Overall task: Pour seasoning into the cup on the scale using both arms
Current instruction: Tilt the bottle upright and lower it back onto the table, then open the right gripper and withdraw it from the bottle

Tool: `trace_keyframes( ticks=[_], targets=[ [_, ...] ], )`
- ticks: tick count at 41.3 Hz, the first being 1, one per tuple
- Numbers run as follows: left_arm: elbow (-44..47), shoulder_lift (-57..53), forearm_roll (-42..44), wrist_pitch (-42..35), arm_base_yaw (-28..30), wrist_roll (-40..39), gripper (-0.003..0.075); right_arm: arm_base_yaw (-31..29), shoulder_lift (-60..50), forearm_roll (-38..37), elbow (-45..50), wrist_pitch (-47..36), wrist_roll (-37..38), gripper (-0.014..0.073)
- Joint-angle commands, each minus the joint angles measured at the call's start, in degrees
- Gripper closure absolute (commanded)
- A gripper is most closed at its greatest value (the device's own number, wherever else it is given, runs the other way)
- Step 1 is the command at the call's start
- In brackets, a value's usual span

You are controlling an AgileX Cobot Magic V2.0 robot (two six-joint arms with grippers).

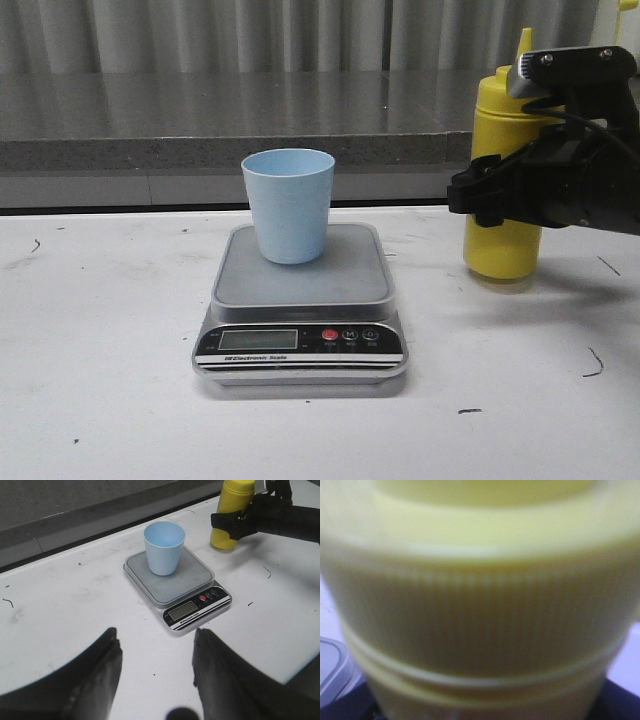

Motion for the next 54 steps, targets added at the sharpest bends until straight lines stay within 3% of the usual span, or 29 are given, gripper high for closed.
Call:
trace_keyframes(
  ticks=[1,11,21,36,44,54],
  targets=[
    [-1.32,0.34,-0.72,-4.14,0.05,-0.08,0.0384,-0.31,-0.62,-0.11,-2.52,-10.28,-0.64,0.0249],
    [-1.32,0.34,-0.72,-4.14,0.05,-0.08,0.0384,-0.31,2.2,-0.11,-3.76,-11.46,-0.64,0.0217],
    [-1.32,0.34,-0.72,-4.14,0.05,-0.08,0.0384,-0.31,2.08,-0.11,-3.65,-10.69,-0.64,-0.0024],
    [-1.32,0.34,-0.72,-4.14,0.05,-0.08,0.0384,-0.31,-6.3,-0.11,2.78,-6.07,-0.59,-0.001],
    [-1.32,0.34,-0.72,-4.14,0.05,-0.08,0.0384,0.06,-14.43,-0.54,5.0,11.99,0.16,-0.001],
    [-1.32,0.34,-0.72,-4.14,0.05,-0.08,0.0384,0.35,-26.41,-0.54,-3.86,62.89,3.46,-0.001]
  ],
)
